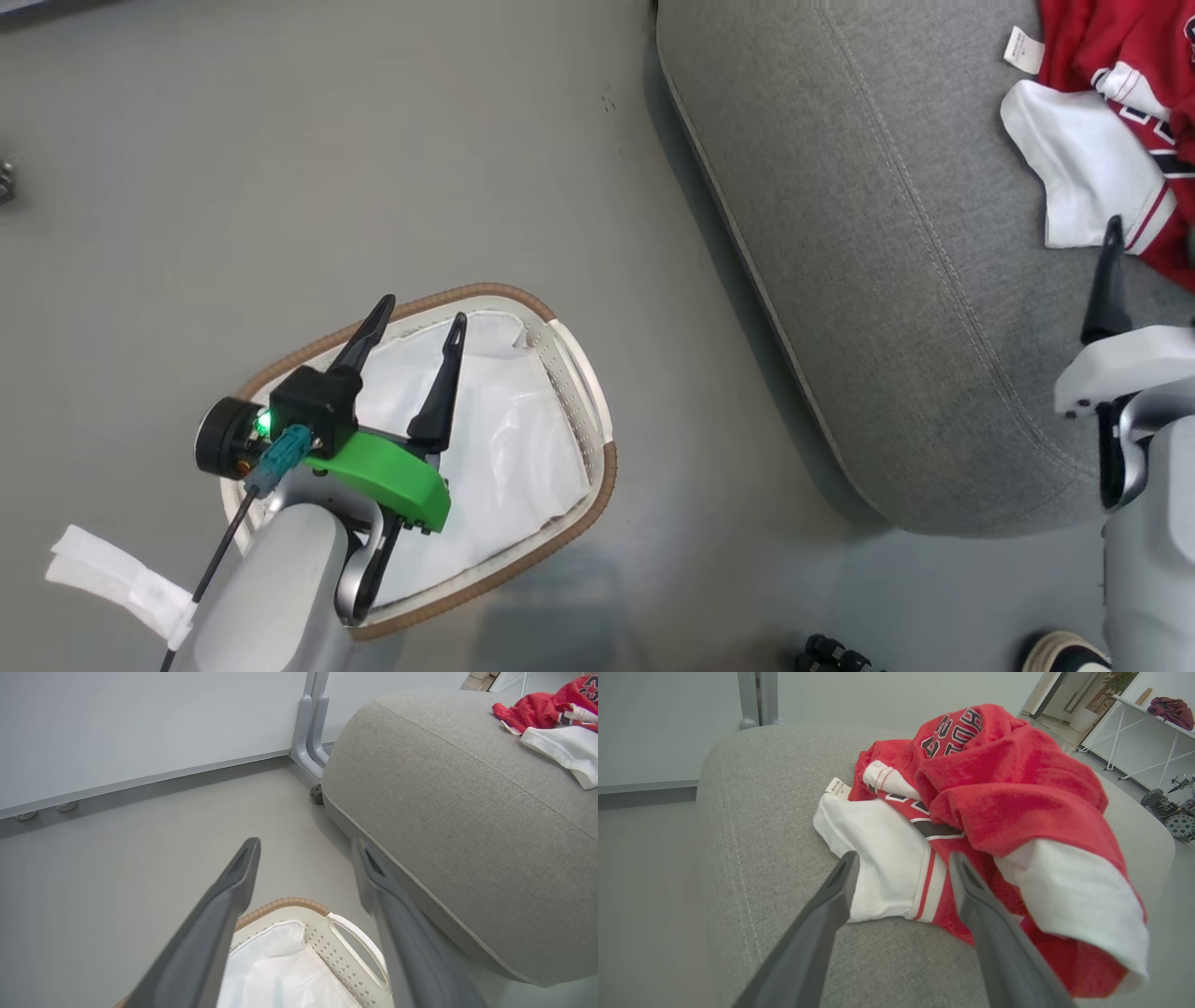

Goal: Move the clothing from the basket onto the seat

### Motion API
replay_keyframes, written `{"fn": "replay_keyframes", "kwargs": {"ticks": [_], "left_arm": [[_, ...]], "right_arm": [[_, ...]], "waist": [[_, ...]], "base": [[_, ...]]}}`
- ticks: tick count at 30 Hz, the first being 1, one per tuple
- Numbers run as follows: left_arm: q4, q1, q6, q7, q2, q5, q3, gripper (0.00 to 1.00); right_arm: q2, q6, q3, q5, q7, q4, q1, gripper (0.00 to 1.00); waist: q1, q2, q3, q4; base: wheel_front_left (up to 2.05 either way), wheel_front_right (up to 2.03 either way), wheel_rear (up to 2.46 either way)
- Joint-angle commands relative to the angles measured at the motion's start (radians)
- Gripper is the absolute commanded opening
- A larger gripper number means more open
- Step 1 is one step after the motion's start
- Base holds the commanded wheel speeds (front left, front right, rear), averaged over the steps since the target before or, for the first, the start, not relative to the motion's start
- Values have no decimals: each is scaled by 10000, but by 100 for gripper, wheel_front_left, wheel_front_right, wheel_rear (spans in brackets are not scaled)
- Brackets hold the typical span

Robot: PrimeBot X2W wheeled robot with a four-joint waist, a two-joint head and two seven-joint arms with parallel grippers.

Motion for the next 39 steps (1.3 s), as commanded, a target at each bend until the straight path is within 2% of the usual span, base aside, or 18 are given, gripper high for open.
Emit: {"fn": "replay_keyframes", "kwargs": {"ticks": [1,9,23,30,39], "left_arm": [[69,230,46,-5,-70,92,215,100],[172,779,186,-4,-512,372,1593,100],[-365,1511,252,-4,-1187,1588,4019,100],[-501,1921,225,-4,-1365,2126,4738,100],[-622,2667,305,-3,-1441,2444,5044,100]], "right_arm": [[60,-15,261,122,-17,-126,250,100],[318,-15,1731,822,-17,-483,838,100],[398,-15,3734,1663,-17,-832,690,100],[400,-15,4382,1961,-17,-670,997,100],[403,-15,4663,2167,-17,-741,1789,100]], "waist": [[-1,0,-478,368],[-1,0,-1157,1190],[-1,0,-1993,2613],[-1,0,-2396,2845],[-1,0,-3043,2809]], "base": [[0,0,0],[0,0,0],[0,0,0],[0,0,0],[0,0,0]]}}
